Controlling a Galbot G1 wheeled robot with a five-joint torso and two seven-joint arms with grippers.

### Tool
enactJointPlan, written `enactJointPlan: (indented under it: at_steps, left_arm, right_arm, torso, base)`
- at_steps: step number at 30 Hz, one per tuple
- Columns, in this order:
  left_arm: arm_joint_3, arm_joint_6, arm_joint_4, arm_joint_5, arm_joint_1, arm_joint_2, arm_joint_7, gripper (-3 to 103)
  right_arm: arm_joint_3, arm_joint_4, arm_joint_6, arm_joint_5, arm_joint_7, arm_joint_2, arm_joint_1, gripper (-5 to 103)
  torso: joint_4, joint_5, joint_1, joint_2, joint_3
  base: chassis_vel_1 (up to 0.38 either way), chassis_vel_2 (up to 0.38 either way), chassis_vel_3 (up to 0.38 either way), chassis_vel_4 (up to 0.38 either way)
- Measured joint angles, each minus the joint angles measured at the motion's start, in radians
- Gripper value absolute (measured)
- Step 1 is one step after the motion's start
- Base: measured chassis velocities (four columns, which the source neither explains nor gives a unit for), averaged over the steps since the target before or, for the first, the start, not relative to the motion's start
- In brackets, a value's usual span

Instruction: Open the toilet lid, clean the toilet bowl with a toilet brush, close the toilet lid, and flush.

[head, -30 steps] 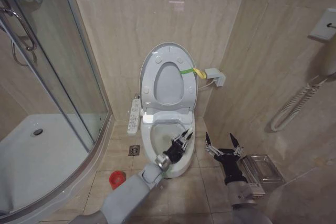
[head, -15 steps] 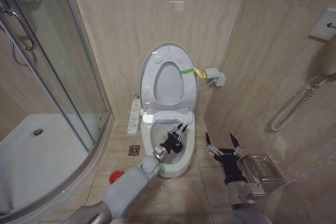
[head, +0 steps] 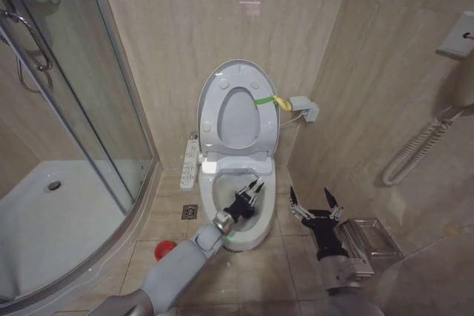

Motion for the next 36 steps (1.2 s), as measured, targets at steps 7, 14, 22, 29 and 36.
enactJointPlan:
  at_steps: [7, 14, 22, 29, 36]
  left_arm:
    - [0.022, 0.042, -0.118, -0.007, 0.011, -0.003, -0.031, 21]
    - [0.018, 0.014, -0.009, 0.013, 0.016, -0.012, -0.013, 21]
    - [-0.009, -0.016, 0.128, 0.027, -0.007, -0.022, 0.012, 21]
    - [-0.001, -0.011, 0.037, -0.008, -0.021, -0.040, 0.007, 21]
    - [0.003, -0.018, 0.115, -0.001, -0.026, -0.046, 0.016, 21]
  right_arm:
    - [0.000, 0.000, 0.000, 0.000, 0.000, 0.000, 0.000, 100]
    - [0.000, 0.000, 0.000, 0.000, 0.000, 0.000, 0.000, 100]
    - [0.000, 0.000, 0.000, 0.000, 0.000, 0.000, 0.000, 100]
    - [0.000, 0.000, 0.000, 0.000, 0.000, 0.000, 0.000, 100]
    - [0.000, 0.000, 0.000, 0.000, 0.000, 0.000, 0.000, 100]
  torso:
    - [0.0001, 0.0000, 0.000, 0.000, 0.000]
    - [0.0005, 0.0001, 0.000, 0.000, 0.000]
    - [0.0005, 0.0000, 0.000, 0.000, 0.000]
    - [-0.0001, -0.0001, 0.000, 0.000, 0.000]
    - [0.0004, 0.0000, 0.000, 0.000, 0.000]
  base:
    - [0.000, 0.000, 0.000, 0.000]
    - [0.000, 0.000, 0.000, 0.000]
    - [0.000, 0.000, 0.000, 0.000]
    - [0.000, 0.000, 0.000, 0.000]
    - [0.000, 0.000, 0.000, 0.000]
